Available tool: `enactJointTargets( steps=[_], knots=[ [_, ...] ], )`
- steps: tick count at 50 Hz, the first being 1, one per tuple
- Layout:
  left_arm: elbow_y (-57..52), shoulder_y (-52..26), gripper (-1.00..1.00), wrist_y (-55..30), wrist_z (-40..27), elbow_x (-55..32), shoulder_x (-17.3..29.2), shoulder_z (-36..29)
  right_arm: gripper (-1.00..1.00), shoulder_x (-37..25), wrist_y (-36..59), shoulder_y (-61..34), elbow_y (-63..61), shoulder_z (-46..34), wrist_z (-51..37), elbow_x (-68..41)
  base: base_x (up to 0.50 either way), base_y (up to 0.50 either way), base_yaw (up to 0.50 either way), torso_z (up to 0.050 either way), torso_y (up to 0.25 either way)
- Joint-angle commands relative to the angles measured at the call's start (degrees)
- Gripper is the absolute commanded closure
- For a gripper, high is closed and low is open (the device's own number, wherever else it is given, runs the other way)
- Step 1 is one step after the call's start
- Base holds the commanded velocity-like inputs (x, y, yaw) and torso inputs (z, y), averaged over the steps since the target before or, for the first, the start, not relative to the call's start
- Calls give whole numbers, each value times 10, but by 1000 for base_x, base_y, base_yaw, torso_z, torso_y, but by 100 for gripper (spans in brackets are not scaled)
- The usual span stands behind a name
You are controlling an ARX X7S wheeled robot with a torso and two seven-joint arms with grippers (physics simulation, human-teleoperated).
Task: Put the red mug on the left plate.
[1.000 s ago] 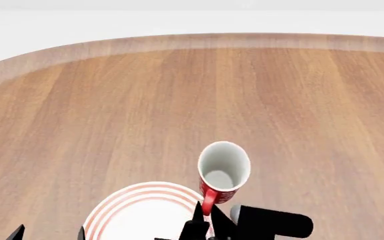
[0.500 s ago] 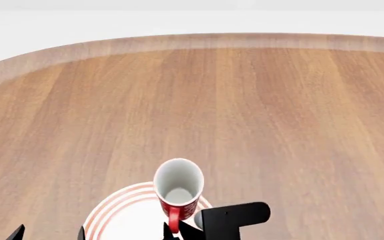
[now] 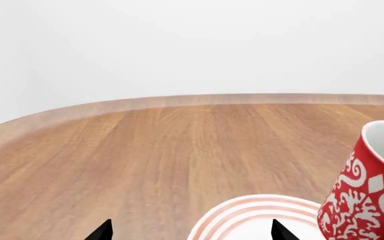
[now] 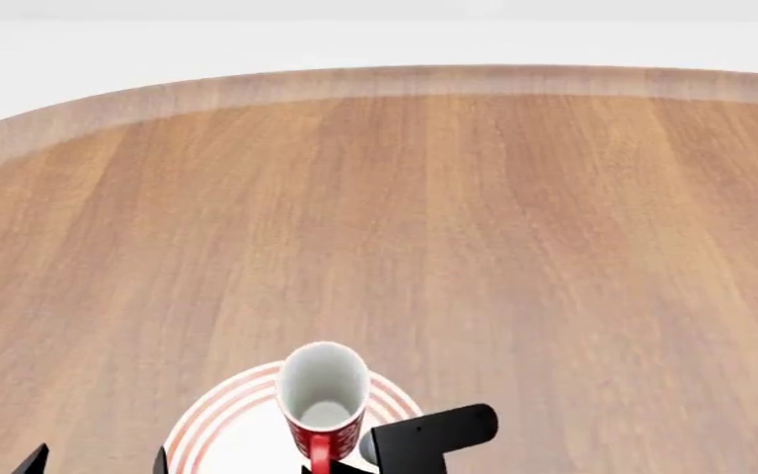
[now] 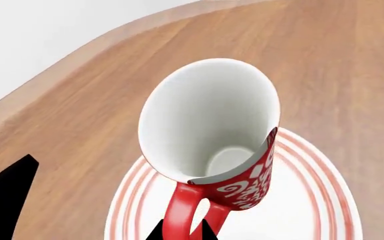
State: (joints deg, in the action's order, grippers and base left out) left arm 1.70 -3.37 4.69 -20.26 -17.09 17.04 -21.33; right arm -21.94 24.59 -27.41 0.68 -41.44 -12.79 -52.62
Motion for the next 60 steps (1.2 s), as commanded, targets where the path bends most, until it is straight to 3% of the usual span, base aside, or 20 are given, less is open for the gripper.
enactJointTargets(
  steps=[1,17,60],
  knots=[
    [-1,-1,-100,0,-2,-1,1,-2,100,11,-10,-6,34,-7,21,19,0,0,0,0,0],
    [-2,-1,-100,0,-4,-4,3,-3,100,-4,-3,5,-9,-5,-1,11,0,0,0,0,1],
    [0,-2,-100,3,-8,-9,7,-7,100,63,-46,-15,105,-13,49,21,0,0,0,0,0]
  ],
)
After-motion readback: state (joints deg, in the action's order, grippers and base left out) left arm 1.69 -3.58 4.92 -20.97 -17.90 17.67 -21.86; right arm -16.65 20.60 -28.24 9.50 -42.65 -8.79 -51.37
